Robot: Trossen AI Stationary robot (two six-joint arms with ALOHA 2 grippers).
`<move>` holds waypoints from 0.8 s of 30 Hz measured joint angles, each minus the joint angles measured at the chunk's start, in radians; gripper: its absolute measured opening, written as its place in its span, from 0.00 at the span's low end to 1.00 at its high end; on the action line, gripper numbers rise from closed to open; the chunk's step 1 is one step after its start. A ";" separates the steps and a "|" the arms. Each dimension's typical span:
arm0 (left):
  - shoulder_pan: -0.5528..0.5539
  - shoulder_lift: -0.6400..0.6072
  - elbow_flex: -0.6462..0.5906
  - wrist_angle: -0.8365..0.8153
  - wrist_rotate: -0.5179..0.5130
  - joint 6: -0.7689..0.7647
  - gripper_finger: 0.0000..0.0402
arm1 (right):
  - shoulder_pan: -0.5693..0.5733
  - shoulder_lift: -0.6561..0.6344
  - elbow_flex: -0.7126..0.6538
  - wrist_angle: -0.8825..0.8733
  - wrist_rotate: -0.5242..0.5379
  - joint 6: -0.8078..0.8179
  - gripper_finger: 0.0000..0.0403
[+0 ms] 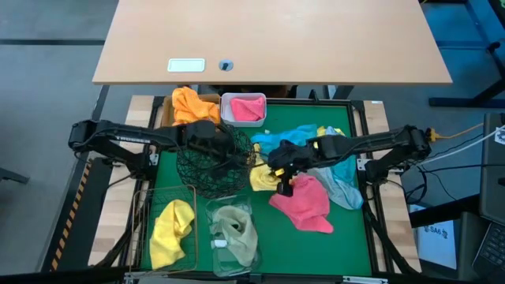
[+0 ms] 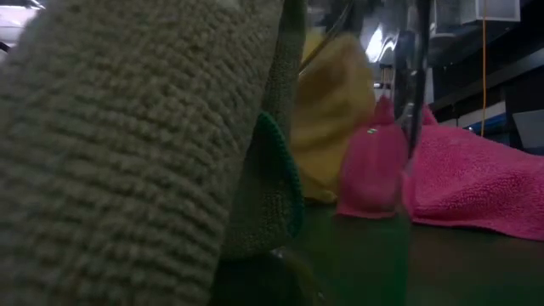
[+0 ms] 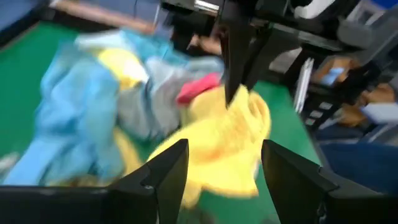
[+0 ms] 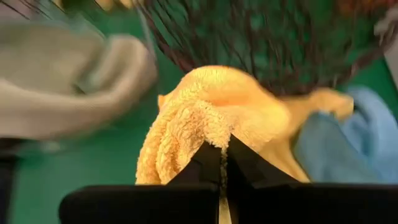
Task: Sort microfiber towel by color & place in baskets
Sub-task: Put the yellow microfiber towel into the wire basket
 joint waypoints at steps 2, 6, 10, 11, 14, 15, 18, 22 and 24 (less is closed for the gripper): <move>-0.016 0.021 0.000 0.056 0.000 0.000 0.49 | 0.000 -0.001 0.053 -0.008 -0.008 -0.011 0.01; -0.046 0.059 0.000 0.172 0.000 0.000 0.49 | 0.000 -0.001 0.144 -0.009 -0.008 -0.047 0.01; -0.074 0.079 0.000 0.258 0.000 0.000 0.49 | 0.000 -0.001 0.206 -0.003 -0.008 -0.072 0.01; -0.081 0.079 0.000 0.264 0.000 0.000 0.49 | 0.000 -0.001 0.218 -0.003 -0.008 -0.075 0.01; -0.096 0.078 0.000 0.295 0.001 0.001 0.49 | 0.000 -0.001 0.241 0.002 -0.008 -0.076 0.01; -0.102 0.078 0.000 0.307 0.001 0.001 0.49 | 0.000 -0.001 0.244 0.002 -0.008 -0.076 0.01; -0.118 0.078 0.000 0.356 0.000 0.001 0.49 | 0.000 -0.001 0.246 0.001 -0.007 -0.078 0.01; -0.129 0.077 0.000 0.359 -0.033 0.001 0.48 | 0.000 -0.001 0.246 0.014 -0.007 -0.079 0.01; -0.130 0.077 0.000 0.360 -0.046 0.001 0.47 | 0.000 -0.001 0.246 0.030 -0.007 -0.079 0.01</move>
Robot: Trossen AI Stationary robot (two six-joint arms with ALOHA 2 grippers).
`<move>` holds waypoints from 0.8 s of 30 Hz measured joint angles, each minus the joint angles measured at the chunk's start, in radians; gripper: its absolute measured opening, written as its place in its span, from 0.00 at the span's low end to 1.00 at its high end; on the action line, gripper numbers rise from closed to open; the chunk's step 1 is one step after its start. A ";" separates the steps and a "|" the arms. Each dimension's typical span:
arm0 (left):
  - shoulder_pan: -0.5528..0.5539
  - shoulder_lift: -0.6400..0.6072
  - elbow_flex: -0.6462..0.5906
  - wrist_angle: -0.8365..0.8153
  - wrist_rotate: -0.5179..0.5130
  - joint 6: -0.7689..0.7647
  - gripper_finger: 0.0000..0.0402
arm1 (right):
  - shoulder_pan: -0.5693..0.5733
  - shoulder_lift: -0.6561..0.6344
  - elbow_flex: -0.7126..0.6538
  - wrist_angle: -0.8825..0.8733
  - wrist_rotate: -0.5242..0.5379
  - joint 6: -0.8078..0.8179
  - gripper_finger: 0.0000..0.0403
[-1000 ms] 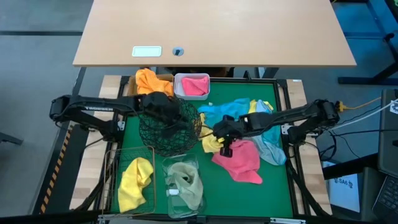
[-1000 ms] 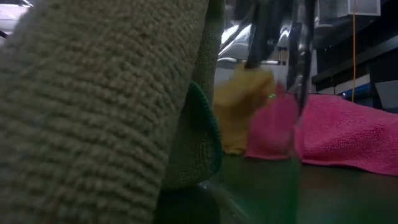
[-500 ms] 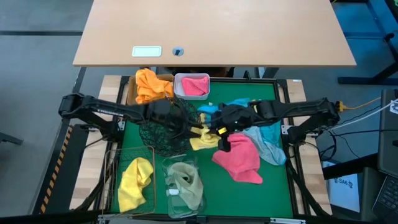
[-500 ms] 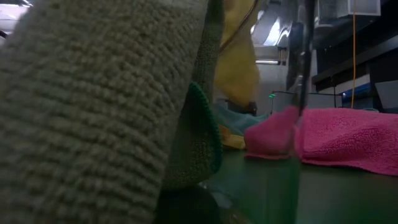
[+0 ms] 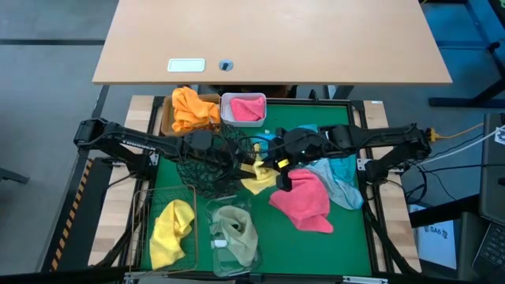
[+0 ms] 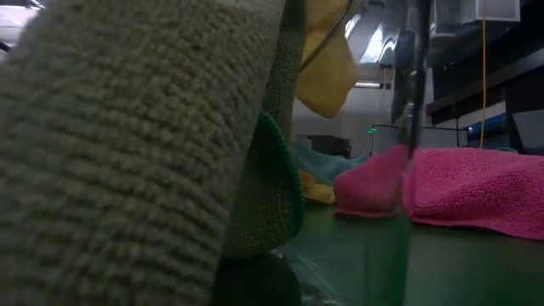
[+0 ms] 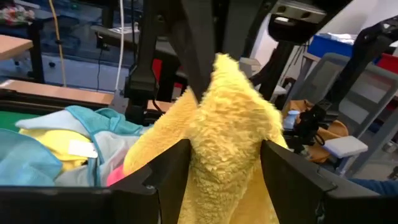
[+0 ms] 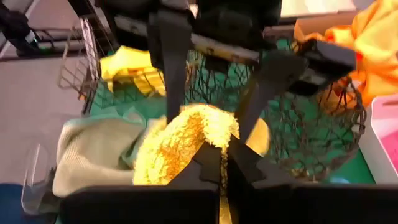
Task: Sort microfiber towel by color & place in baskets
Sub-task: Put the yellow microfiber towel into the wire basket
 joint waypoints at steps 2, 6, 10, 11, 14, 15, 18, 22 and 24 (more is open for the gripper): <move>0.000 0.000 0.000 0.000 -0.004 0.000 0.44 | 0.000 0.000 0.000 0.030 0.000 0.000 0.01; 0.000 0.000 0.000 0.002 -0.009 0.000 0.31 | 0.000 0.000 0.000 0.096 0.000 0.001 0.01; 0.000 0.000 0.000 -0.001 0.003 -0.001 0.13 | 0.000 0.000 0.000 0.109 -0.018 0.002 0.01; 0.000 0.000 0.000 -0.001 0.010 -0.001 0.09 | 0.000 0.000 0.000 0.109 -0.038 0.002 0.01; -0.004 -0.009 0.000 -0.004 0.033 -0.006 0.02 | 0.000 0.000 0.000 0.120 -0.118 0.003 0.02; -0.007 -0.015 0.000 -0.004 0.035 -0.009 0.03 | 0.000 0.000 0.000 0.133 -0.144 0.004 0.03; -0.022 -0.043 0.000 -0.042 0.041 -0.053 0.03 | 0.000 0.000 0.000 0.160 -0.222 0.004 0.10; -0.037 -0.101 0.000 -0.134 0.103 -0.177 0.01 | 0.000 0.000 0.000 0.154 -0.254 0.004 0.25; -0.050 -0.145 0.000 -0.167 0.145 -0.239 0.01 | 0.000 0.000 0.000 0.137 -0.255 0.004 0.31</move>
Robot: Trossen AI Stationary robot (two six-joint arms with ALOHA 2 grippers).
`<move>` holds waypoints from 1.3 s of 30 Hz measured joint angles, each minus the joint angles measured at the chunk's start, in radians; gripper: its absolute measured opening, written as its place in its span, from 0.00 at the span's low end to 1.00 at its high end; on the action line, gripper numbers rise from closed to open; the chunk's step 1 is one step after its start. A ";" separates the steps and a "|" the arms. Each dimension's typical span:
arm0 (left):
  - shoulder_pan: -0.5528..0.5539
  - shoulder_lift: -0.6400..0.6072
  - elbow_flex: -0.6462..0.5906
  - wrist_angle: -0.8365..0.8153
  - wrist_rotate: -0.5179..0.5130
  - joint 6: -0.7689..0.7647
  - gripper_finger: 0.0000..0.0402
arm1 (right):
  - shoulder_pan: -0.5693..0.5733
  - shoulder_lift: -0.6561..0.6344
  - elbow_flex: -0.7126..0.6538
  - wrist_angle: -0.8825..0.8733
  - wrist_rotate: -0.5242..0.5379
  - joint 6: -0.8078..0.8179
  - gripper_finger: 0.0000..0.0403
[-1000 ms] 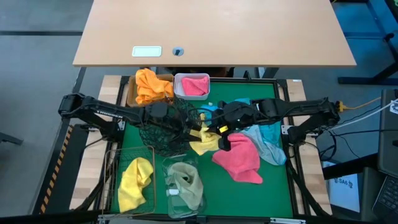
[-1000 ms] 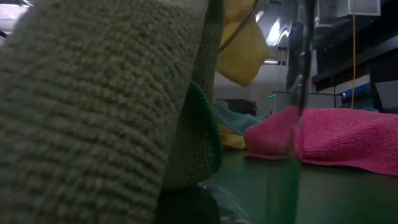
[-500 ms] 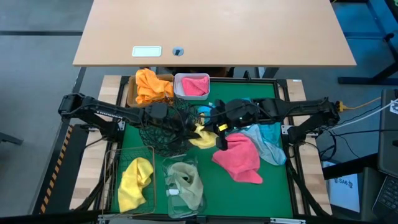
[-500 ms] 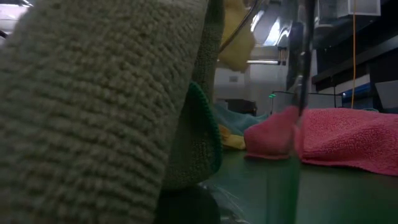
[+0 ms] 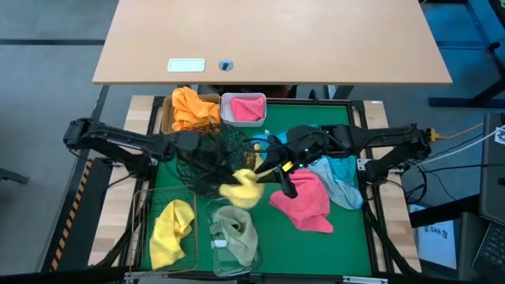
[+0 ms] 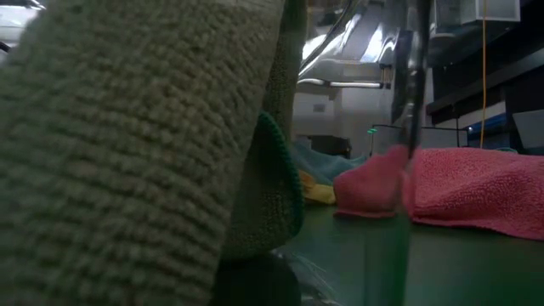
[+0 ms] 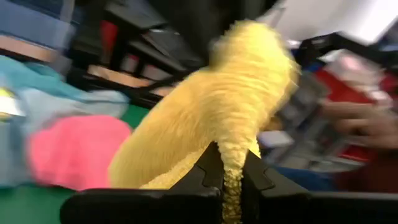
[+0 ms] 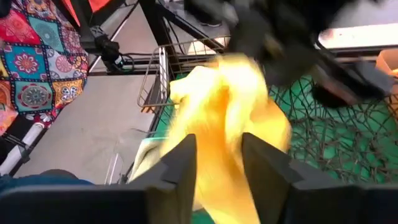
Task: Sort microfiber towel by color & place in baskets
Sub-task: Put the yellow microfiber towel into the wire basket
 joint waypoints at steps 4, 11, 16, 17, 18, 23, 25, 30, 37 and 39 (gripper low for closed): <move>-0.018 -0.097 0.000 -0.104 0.134 -0.161 0.01 | -0.001 0.000 0.000 -0.065 0.000 0.000 0.40; -0.076 -0.272 0.000 -0.313 0.346 -0.443 0.01 | 0.000 0.000 0.000 -0.249 0.000 0.000 0.43; -0.158 -0.350 0.000 -0.521 0.360 -0.571 0.01 | 0.000 0.000 0.000 -0.364 0.000 0.000 0.43; -0.179 -0.361 0.000 -0.575 0.347 -0.594 0.01 | 0.000 0.000 0.000 -0.380 0.000 0.000 0.43; -0.200 -0.370 0.000 -0.631 0.329 -0.615 0.02 | 0.000 0.000 0.000 -0.389 0.000 0.001 0.43; -0.291 -0.380 0.000 -0.906 0.227 -0.720 0.02 | 0.000 0.000 -0.007 -0.402 0.000 0.045 0.43; -0.317 -0.379 0.000 -1.000 0.183 -0.762 0.02 | 0.000 0.000 -0.011 -0.416 0.000 0.055 0.43; -0.347 -0.377 0.000 -1.171 0.071 -0.837 0.02 | 0.000 0.011 -0.012 -0.419 0.000 0.057 0.43; -0.350 -0.377 0.000 -1.238 -0.002 -0.842 0.10 | 0.000 0.020 -0.014 -0.441 0.000 0.057 0.43; -0.350 -0.377 0.000 -1.239 -0.040 -0.842 0.15 | 0.009 0.019 -0.025 -0.430 0.000 0.064 0.43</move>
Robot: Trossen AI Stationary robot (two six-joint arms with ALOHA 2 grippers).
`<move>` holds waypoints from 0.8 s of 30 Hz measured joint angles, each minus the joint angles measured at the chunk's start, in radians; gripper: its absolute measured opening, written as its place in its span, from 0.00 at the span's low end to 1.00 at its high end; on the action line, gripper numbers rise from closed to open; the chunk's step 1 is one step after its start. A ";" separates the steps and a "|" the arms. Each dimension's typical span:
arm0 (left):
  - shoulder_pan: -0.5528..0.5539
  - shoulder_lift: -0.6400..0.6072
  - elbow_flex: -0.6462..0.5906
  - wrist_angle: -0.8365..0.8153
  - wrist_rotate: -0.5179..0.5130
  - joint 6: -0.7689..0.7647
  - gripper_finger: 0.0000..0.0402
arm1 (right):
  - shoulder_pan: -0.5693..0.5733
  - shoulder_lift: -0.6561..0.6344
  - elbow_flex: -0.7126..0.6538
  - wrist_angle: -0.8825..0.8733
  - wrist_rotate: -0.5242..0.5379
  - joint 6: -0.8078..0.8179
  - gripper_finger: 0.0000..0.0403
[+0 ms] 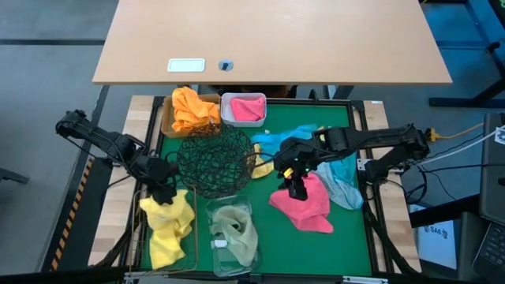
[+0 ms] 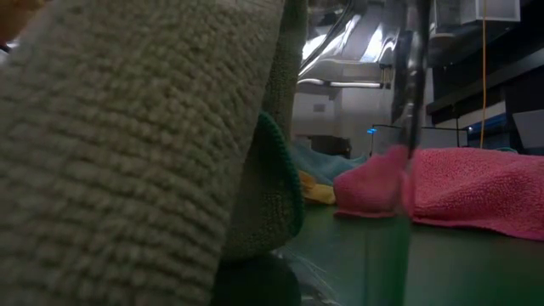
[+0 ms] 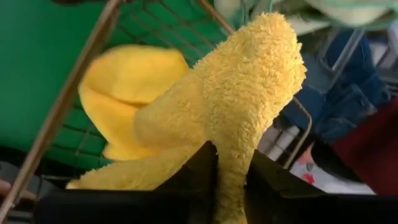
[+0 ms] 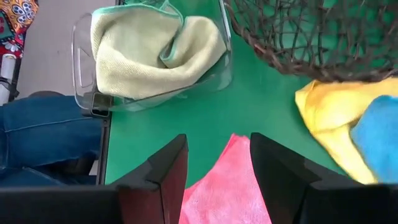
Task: Sort microfiber towel by color & place in baskets
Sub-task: Put the yellow microfiber towel into the wire basket, then put the pink microfiber towel into the white bin
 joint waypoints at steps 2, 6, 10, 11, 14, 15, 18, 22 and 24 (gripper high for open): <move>0.000 0.000 0.000 0.000 -0.024 0.001 0.19 | 0.011 0.000 -0.014 -0.004 0.003 0.019 0.43; 0.000 0.000 0.000 0.001 -0.032 0.026 0.26 | 0.066 0.000 -0.064 0.009 0.009 0.044 0.43; 0.000 0.004 0.000 0.001 -0.030 0.026 0.30 | 0.140 0.000 -0.143 0.007 0.068 0.046 0.43; 0.000 0.005 0.000 0.001 -0.031 0.026 0.30 | 0.160 0.000 -0.166 0.008 0.090 0.046 0.43; 0.000 0.004 0.000 0.001 -0.064 0.027 0.30 | 0.215 0.000 -0.242 0.020 0.146 0.078 0.43; 0.000 0.005 0.000 0.001 -0.081 0.029 0.30 | 0.230 0.000 -0.267 0.029 0.159 0.095 0.43; 0.000 0.004 0.000 0.001 -0.112 0.034 0.30 | 0.272 0.000 -0.340 0.057 0.185 0.134 0.43; 0.000 0.005 0.000 0.001 -0.137 0.035 0.30 | 0.311 0.000 -0.434 0.116 0.231 0.179 0.43; 0.000 0.005 0.000 0.003 -0.138 0.035 0.30 | 0.326 0.000 -0.475 0.143 0.247 0.198 0.43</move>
